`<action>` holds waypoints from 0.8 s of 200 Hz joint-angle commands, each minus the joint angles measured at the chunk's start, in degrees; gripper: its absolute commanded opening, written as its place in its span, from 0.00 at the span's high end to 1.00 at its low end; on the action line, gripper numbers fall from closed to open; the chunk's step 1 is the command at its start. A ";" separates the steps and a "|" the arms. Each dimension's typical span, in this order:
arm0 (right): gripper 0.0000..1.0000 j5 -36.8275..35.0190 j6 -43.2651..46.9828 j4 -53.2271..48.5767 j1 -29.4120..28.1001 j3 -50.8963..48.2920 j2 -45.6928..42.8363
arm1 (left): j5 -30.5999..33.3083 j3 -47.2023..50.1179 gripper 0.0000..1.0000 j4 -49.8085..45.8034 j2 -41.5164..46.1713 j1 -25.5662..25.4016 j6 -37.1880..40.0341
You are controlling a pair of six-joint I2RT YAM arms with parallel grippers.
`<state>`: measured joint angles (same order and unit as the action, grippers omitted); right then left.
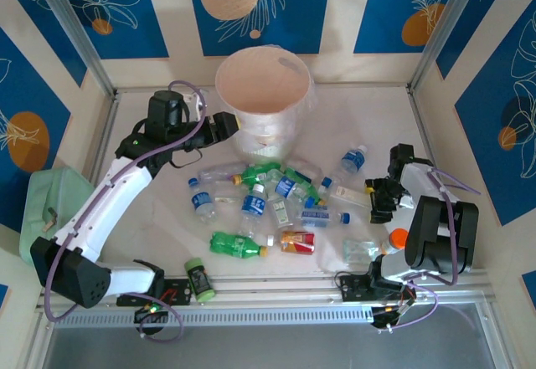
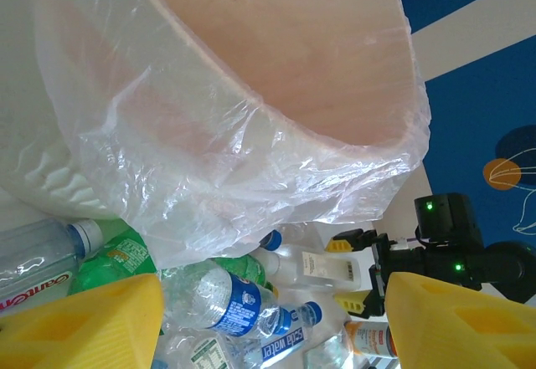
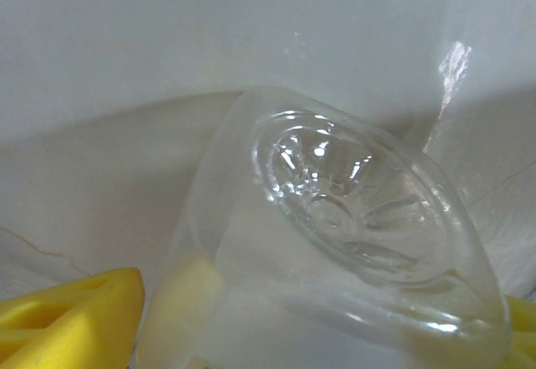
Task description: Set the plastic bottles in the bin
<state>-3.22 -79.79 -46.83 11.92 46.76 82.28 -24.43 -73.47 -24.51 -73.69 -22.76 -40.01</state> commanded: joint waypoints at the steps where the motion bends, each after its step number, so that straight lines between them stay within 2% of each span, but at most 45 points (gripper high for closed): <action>1: 0.30 -1.69 0.60 -1.07 0.51 -0.97 -1.63 | -0.46 0.60 0.30 -0.05 -0.05 -0.09 0.90; 57: 0.36 -3.77 3.68 -4.50 0.91 0.64 -6.31 | -0.27 0.62 0.29 0.08 0.53 -0.09 0.55; 82: 0.39 -4.95 6.98 -6.70 1.00 3.97 -9.69 | 0.04 -0.62 0.27 -0.68 0.65 -0.09 1.09; 115: 0.45 -3.07 13.28 -5.22 1.00 8.61 -16.04 | -0.53 -3.52 0.25 -2.03 0.23 0.00 2.68; 140: 0.47 -0.24 19.68 -4.77 0.34 14.53 -18.74 | -3.58 -6.69 0.23 -2.47 -0.53 0.01 5.69; 160: 0.48 0.51 25.97 -5.32 -2.66 21.94 -19.35 | -8.13 -10.09 0.19 -2.73 -1.77 -0.09 8.29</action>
<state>-5.58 -63.37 -51.35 11.94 61.30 64.25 -26.35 -78.61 -26.76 -74.15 -22.76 -36.29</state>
